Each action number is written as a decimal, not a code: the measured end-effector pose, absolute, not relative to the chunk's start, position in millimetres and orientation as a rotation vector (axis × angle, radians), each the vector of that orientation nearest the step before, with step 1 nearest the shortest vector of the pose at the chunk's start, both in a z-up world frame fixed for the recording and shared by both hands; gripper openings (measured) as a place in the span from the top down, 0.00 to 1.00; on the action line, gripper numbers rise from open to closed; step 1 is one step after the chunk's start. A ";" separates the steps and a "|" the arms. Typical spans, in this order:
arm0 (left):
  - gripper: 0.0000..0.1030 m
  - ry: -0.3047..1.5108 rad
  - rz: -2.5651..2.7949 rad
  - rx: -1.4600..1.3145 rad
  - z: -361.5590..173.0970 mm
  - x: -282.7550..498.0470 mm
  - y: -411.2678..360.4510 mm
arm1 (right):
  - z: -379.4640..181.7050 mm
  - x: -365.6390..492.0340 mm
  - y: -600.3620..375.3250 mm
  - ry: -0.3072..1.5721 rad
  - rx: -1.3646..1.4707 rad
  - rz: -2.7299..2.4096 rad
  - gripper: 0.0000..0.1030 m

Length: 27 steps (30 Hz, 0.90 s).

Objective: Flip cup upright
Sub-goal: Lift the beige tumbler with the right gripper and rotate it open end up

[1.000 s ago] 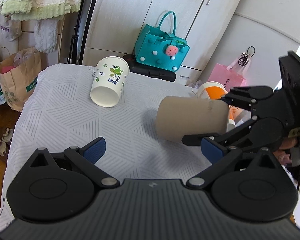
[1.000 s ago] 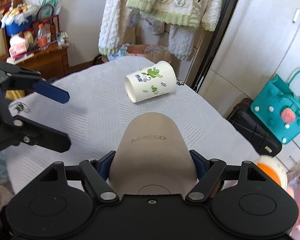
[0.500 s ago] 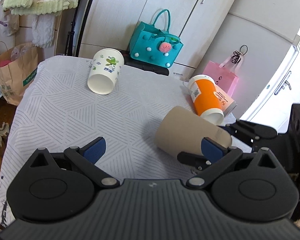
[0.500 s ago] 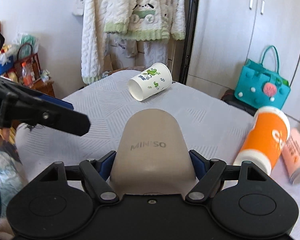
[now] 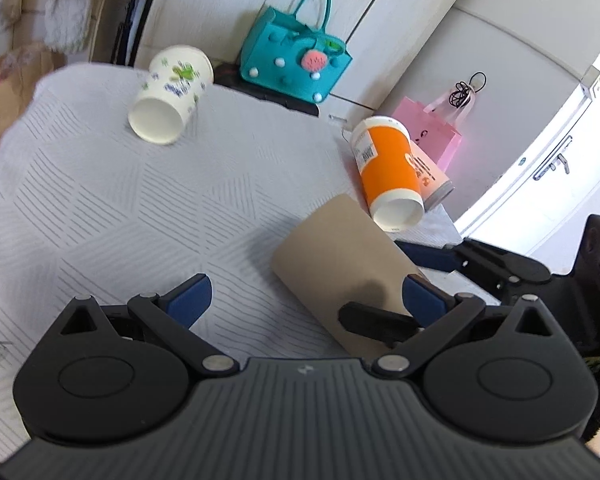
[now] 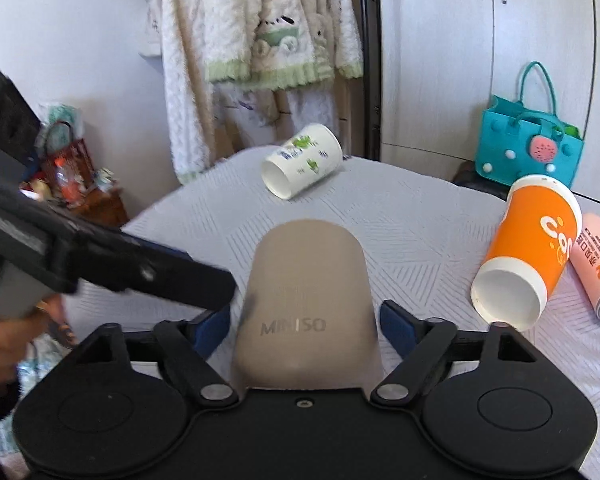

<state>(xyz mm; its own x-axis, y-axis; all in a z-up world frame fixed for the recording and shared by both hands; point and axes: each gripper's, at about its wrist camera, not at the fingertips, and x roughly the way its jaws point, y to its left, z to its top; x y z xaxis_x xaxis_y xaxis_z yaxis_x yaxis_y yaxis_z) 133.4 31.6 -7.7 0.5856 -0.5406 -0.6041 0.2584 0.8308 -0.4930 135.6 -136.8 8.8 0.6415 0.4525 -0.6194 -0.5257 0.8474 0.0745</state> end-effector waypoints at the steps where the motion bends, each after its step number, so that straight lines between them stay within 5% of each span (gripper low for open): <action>1: 0.00 0.835 -0.486 -0.390 -9.5 135.6 30.2 | 11.7 135.8 -139.1 0.684 -0.114 0.575 0.09; 24: 0.13 1.001 -0.627 -0.729 -54.5 183.7 17.8 | 20.7 195.1 -122.2 1.023 -0.248 0.731 0.06; 27: 0.15 1.000 -0.635 -0.749 -57.2 185.2 15.7 | 16.2 199.0 -121.0 1.044 -0.245 0.755 0.13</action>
